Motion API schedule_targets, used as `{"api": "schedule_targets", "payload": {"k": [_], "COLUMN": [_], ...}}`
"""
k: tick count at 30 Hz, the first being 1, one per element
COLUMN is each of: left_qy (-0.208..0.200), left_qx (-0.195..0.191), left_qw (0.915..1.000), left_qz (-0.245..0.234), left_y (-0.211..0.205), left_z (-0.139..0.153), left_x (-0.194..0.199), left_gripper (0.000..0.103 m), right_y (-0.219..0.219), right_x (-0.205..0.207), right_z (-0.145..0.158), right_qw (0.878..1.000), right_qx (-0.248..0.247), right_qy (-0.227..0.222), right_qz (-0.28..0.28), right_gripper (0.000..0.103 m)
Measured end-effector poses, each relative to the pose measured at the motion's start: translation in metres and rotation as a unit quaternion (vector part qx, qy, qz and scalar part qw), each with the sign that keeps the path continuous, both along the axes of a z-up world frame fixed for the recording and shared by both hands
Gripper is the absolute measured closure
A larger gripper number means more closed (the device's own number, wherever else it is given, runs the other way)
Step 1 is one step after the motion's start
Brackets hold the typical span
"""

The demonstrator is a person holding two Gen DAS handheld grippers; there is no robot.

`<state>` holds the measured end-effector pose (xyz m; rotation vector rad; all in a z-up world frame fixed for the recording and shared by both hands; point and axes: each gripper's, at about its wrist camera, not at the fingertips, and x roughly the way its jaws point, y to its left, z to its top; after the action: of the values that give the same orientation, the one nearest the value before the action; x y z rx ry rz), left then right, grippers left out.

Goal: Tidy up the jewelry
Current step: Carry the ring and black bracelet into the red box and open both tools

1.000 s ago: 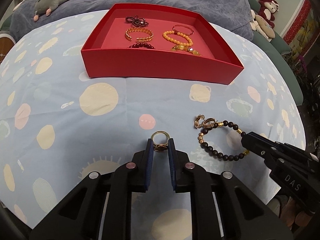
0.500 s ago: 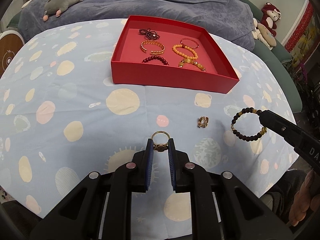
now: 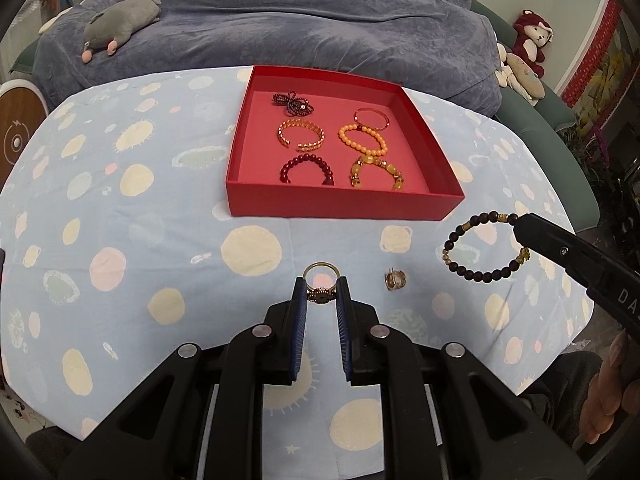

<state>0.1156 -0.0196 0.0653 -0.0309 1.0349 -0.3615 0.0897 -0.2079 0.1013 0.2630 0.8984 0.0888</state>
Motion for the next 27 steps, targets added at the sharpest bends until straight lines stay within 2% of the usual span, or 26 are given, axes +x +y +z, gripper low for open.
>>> {"api": "schedule_targets", "payload": {"k": [8,13,21,27], "left_qy": [-0.016,-0.019,-0.019,-0.003], "left_qx": [-0.013,-0.023,-0.011,-0.009], "left_qw": [0.9997,0.9995,0.9996,0.9997], "left_qz": [-0.009,-0.010,-0.020,-0.021], "left_y": [-0.014,-0.025,-0.046,-0.052], "left_z": [0.022,0.025,0.008,-0.017], "left_x": [0.063,0.113,0.178,0.215], "left_gripper": [0.088,0.088,0.088,0.088], "right_y": [-0.010,-0.014,-0.008,-0.008], "right_x": [0.065,0.115,0.187,0.225], "right_z": [0.016,0.013,-0.011,-0.038], "right_qw": [1.000,1.000,1.000,0.999], "right_qx": [-0.002,0.005,0.001,0.027], "right_qy": [-0.020,-0.020,-0.010,0.009], "right_qz": [0.007,0.010,0.026,0.024], "right_gripper": [0.095,0.095,0.095,0.095]}}
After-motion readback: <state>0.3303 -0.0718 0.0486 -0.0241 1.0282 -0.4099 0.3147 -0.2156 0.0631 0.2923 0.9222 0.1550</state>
